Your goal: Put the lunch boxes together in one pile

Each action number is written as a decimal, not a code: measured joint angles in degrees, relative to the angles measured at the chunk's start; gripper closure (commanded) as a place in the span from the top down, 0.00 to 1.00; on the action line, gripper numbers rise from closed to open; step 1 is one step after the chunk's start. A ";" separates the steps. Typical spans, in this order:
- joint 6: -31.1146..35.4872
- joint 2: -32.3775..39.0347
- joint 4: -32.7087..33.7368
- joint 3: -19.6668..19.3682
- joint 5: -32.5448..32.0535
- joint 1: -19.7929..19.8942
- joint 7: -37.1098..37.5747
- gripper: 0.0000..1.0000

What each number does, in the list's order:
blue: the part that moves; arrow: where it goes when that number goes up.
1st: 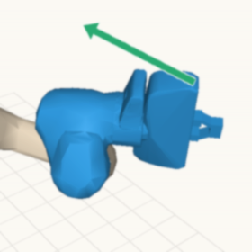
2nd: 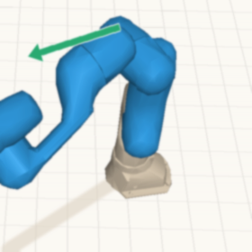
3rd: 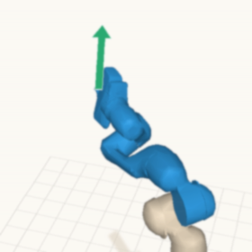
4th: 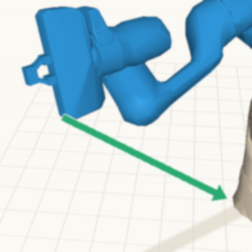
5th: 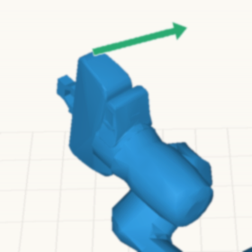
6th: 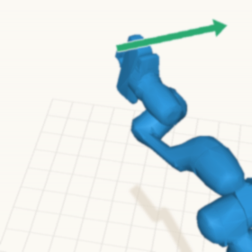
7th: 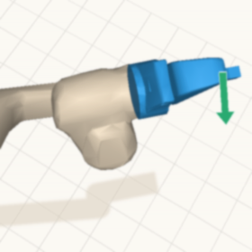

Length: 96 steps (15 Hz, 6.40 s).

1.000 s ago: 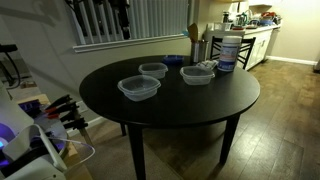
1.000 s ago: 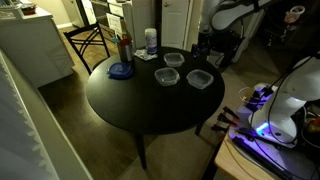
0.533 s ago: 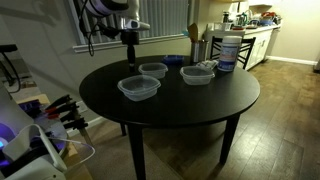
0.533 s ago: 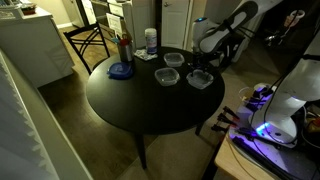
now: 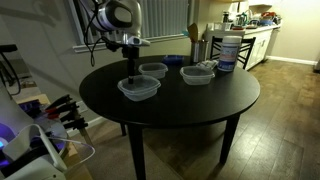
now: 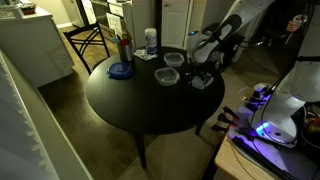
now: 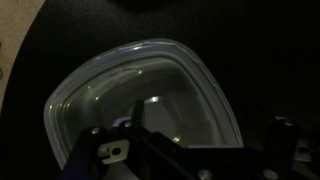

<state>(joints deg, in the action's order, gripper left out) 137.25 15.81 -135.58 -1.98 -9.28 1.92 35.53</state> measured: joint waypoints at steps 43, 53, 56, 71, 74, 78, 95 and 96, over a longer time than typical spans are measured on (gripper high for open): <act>-22.76 -9.31 7.92 5.19 -13.03 -15.50 41.53 0.02; -10.42 -4.62 14.51 2.43 -9.15 -6.96 23.95 0.02; -9.99 0.03 20.41 1.90 -5.71 -6.09 18.30 0.02; -8.32 18.91 41.54 1.82 -0.27 -9.43 13.96 0.02; -6.99 19.24 41.51 1.89 2.44 -9.49 13.68 0.39; -5.94 19.18 40.74 1.89 4.95 -9.53 13.67 0.65; -6.33 -3.87 16.18 -4.92 -6.20 -10.26 17.20 1.00; -6.33 -4.16 15.86 -5.25 -5.82 -9.02 17.20 1.00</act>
<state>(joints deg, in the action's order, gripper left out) 130.92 11.65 -119.72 -7.23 -15.10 -7.10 52.73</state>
